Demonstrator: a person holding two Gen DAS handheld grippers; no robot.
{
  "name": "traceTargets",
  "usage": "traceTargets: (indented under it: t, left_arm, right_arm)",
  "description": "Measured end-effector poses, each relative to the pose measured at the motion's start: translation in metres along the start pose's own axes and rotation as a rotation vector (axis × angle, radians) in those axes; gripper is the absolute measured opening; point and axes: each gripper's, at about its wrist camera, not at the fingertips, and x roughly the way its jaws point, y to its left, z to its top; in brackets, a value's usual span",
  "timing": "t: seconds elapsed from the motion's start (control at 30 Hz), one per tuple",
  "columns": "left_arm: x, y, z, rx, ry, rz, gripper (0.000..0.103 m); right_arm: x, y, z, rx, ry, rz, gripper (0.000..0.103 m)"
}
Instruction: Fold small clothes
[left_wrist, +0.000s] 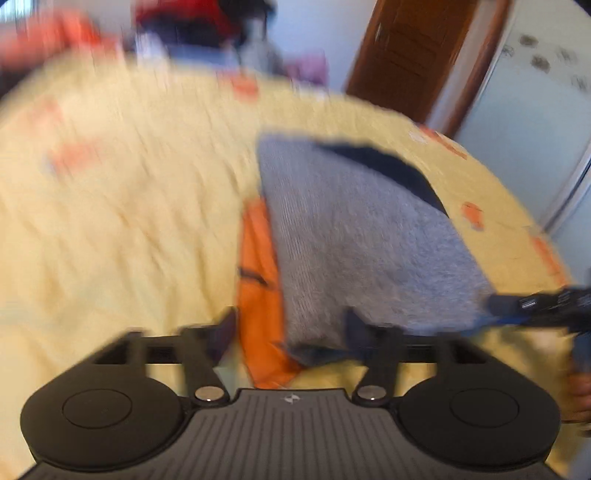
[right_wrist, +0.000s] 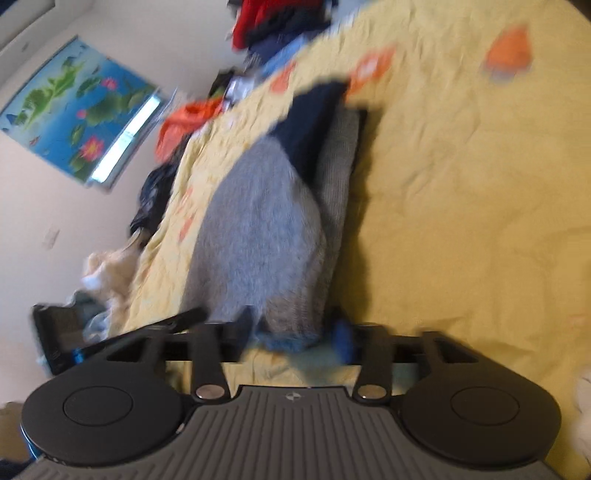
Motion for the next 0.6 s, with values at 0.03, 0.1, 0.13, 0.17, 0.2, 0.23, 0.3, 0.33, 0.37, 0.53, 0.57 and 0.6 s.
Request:
traceTargets:
  t: [0.03, 0.1, 0.13, 0.17, 0.2, 0.23, 0.3, 0.33, 0.37, 0.53, 0.57, 0.6]
  left_arm:
    - [-0.011, -0.011, -0.006, 0.055, -0.089, 0.064, 0.087]
    - [-0.021, -0.032, -0.022, 0.127, -0.185, 0.13, 0.096]
    - [-0.019, -0.041, -0.028, 0.147, -0.178, 0.138, 0.097]
    - [-0.013, -0.048, -0.033, 0.157, -0.145, 0.141, 0.097]
    - [-0.005, -0.054, -0.038, 0.165, -0.106, 0.152, 0.097]
    - [0.003, -0.059, -0.042, 0.169, -0.066, 0.18, 0.097]
    - [0.014, -0.063, -0.05, 0.166, -0.02, 0.22, 0.097]
    - [0.013, -0.062, -0.051, 0.154, -0.031, 0.219, 0.098]
    - [0.014, -0.061, -0.05, 0.147, -0.022, 0.218, 0.099]
    - [0.019, -0.043, -0.049, 0.053, 0.005, 0.178, 0.103]
    - [0.019, -0.043, -0.05, 0.051, 0.004, 0.178, 0.103]
    - [0.019, -0.044, -0.05, 0.053, 0.004, 0.18, 0.103]
  right_arm:
    - [-0.009, 0.014, -0.005, -0.067, -0.055, -0.082, 0.075]
    - [-0.021, 0.042, -0.024, -0.199, -0.154, -0.24, 0.092]
    - [-0.022, 0.051, -0.034, -0.251, -0.174, -0.271, 0.095]
    - [-0.019, 0.058, -0.044, -0.289, -0.178, -0.299, 0.101]
    - [-0.012, 0.064, -0.053, -0.316, -0.175, -0.348, 0.102]
    - [-0.004, 0.069, -0.061, -0.345, -0.166, -0.403, 0.102]
    - [0.013, 0.07, -0.072, -0.389, -0.136, -0.507, 0.102]
    - [0.02, 0.069, -0.077, -0.393, -0.125, -0.553, 0.103]
    - [0.025, 0.069, -0.083, -0.42, -0.143, -0.592, 0.102]
    - [0.025, 0.069, -0.087, -0.368, -0.174, -0.663, 0.103]
    - [0.026, 0.071, -0.084, -0.344, -0.154, -0.676, 0.103]
    - [0.028, 0.073, -0.081, -0.326, -0.136, -0.69, 0.103]
